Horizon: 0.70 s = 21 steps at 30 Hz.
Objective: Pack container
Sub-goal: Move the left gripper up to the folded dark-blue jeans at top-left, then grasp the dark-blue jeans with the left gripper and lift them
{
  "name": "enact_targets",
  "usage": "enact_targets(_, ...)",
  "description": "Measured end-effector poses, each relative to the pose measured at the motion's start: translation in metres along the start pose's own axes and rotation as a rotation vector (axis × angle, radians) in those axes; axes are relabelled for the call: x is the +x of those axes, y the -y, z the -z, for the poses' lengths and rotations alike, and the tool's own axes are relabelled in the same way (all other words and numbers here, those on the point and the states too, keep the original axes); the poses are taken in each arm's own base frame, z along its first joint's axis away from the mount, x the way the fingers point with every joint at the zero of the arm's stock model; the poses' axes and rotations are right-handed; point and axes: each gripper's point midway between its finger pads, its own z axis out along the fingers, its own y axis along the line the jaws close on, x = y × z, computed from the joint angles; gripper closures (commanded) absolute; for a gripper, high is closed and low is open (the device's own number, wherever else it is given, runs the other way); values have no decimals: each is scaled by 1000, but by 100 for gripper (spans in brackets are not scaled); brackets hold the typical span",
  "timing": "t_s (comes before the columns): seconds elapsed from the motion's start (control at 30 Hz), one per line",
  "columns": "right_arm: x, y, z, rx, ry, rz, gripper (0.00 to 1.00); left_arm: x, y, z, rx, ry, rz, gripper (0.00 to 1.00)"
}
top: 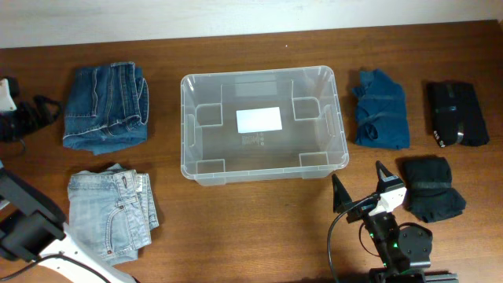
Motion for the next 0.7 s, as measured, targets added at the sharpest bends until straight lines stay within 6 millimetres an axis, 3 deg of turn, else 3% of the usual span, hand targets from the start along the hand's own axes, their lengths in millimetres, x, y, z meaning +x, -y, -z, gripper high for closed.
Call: enact_targets(0.7,0,0,0,0,0,0,2,41,-15,-46,116,-88,89,1)
